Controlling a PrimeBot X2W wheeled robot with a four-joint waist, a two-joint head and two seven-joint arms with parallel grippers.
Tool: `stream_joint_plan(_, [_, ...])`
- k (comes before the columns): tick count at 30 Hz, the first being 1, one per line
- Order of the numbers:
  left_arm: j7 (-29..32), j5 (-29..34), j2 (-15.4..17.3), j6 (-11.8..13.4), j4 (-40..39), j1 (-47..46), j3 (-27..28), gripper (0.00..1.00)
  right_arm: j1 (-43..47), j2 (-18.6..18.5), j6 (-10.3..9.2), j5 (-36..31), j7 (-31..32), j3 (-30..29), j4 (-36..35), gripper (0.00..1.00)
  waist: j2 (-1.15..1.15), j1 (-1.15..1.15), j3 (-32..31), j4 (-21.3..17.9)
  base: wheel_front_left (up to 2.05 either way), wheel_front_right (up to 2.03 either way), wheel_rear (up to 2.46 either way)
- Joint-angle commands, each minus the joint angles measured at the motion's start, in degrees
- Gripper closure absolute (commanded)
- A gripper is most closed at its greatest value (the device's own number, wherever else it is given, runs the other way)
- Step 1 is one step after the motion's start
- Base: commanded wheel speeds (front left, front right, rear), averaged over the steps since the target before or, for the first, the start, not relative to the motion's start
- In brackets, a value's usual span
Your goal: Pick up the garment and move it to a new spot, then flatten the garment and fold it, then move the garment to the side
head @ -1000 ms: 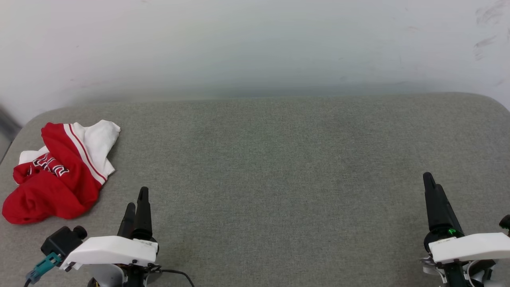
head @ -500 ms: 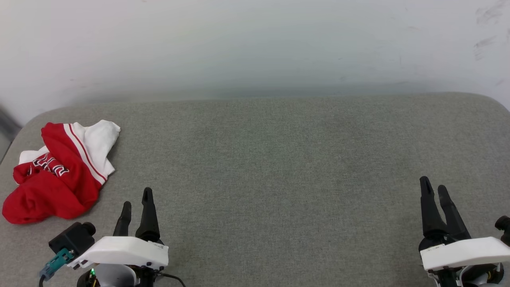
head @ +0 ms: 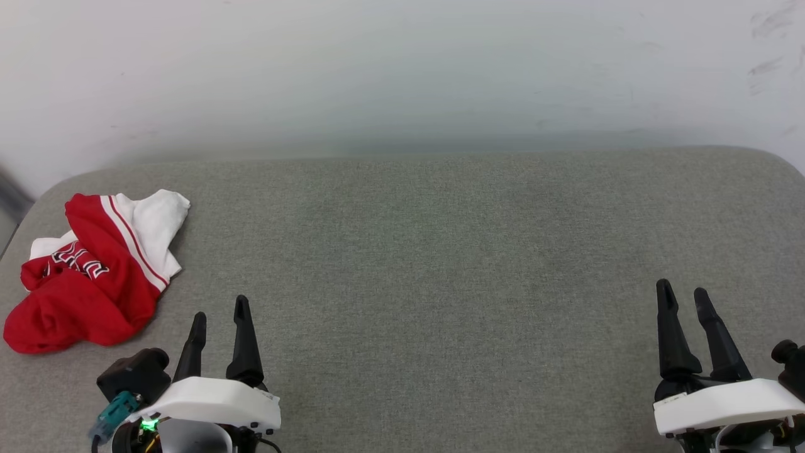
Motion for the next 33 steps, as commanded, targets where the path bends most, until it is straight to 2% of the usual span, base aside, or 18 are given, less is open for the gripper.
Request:
stream_joint_plan(1, [-0.5, 1.6, 0.5, 0.3, -0.8, 0.0, -0.5, 0.00, 0.3, 0.0, 0.02, -1.6, -0.5, 0.1, -1.0, 0.00, 0.00, 0.00, 0.0, 0.0, 0.00, 0.00, 0.00])
stream_joint_plan(9, [-1.7, 6.5, 1.0, 1.8, -1.6, 0.5, -2.2, 0.00, 0.7, 0.0, 0.02, -7.1, -1.8, 0.2, -2.0, 0.00, 0.00, 0.00, 0.0, 0.1, 0.00, 0.00, 0.00])
stream_joint_plan(20, [-3.3, 12.4, 1.6, 2.3, -3.0, 0.9, -3.7, 0.00, 1.3, 0.0, 0.01, -13.4, -3.2, 0.1, -3.0, 0.00, 0.00, 0.00, 0.1, 0.3, 0.00, 0.00, 0.00])
stream_joint_plan(33, [-4.9, 17.9, 1.1, 0.4, -4.0, 2.0, -4.0, 0.00, 2.3, 0.1, 0.01, -19.1, -5.0, -0.1, -4.3, 0.00, 0.00, 0.00, 0.3, 0.7, 0.00, 0.00, 0.00])
